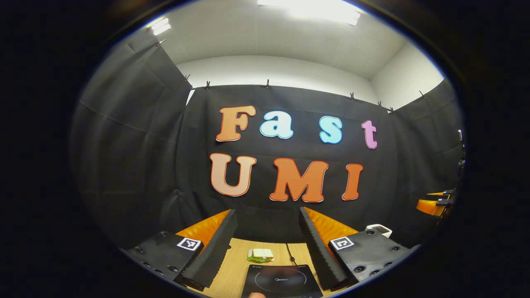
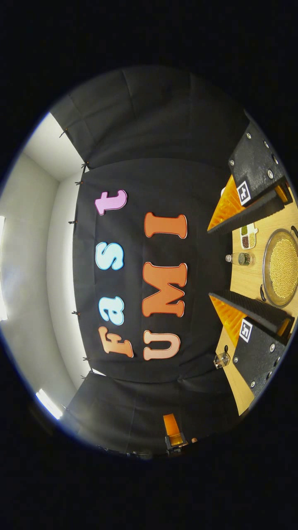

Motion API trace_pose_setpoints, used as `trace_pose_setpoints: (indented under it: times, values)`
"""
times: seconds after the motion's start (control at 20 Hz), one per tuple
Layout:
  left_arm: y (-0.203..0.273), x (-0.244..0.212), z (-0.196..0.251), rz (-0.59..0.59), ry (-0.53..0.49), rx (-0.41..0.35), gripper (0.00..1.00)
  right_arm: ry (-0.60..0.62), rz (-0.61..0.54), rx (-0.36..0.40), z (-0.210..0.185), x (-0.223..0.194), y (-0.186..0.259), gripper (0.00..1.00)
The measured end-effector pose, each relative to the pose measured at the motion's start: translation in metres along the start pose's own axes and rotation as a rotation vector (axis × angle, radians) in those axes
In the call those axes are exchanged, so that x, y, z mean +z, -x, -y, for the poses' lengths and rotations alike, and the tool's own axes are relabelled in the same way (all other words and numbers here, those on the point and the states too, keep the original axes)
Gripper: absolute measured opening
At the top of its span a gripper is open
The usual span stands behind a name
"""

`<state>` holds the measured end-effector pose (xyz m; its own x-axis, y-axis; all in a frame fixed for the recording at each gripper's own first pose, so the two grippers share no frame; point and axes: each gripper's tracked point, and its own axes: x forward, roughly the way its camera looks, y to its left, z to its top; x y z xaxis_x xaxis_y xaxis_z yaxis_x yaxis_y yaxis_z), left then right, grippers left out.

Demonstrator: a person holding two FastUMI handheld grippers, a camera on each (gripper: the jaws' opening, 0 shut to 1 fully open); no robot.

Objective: First push the handle of the pot to place it horizontally, then grasp the pot with both hands and set it on the induction cooktop.

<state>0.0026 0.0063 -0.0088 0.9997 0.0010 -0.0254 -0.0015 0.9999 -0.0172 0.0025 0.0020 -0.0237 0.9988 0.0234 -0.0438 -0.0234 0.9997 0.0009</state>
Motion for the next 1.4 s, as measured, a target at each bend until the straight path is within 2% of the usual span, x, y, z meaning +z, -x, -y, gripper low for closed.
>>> trace_pose_setpoints:
  times: [0.2,0.3,0.4,0.65,0.85,1.05,1.4]
  values:
    - [0.001,-0.002,-0.003,-0.001,0.005,0.007,0.97,0.002,-0.024,0.012,0.0,-0.015,0.002,0.73]
    - [0.0,-0.005,-0.003,-0.006,0.009,0.006,0.97,0.007,-0.038,0.018,-0.001,-0.024,0.002,0.61]
    - [0.001,-0.006,-0.005,-0.009,0.012,0.009,0.99,0.013,-0.054,0.021,-0.002,-0.033,0.003,0.56]
    - [0.001,-0.012,-0.006,-0.017,0.014,0.005,0.99,0.009,-0.116,0.04,-0.007,-0.068,0.008,0.24]
    - [0.003,-0.015,-0.004,-0.025,0.001,0.0,0.98,0.018,-0.191,0.034,-0.007,-0.109,0.015,0.1]
    - [0.0,-0.02,-0.011,-0.034,0.0,0.011,0.98,0.018,-0.291,0.023,-0.003,-0.159,0.022,0.0]
    - [-0.003,-0.035,-0.03,-0.047,-0.02,0.063,0.99,0.011,-0.493,-0.002,0.014,-0.255,0.037,0.0]
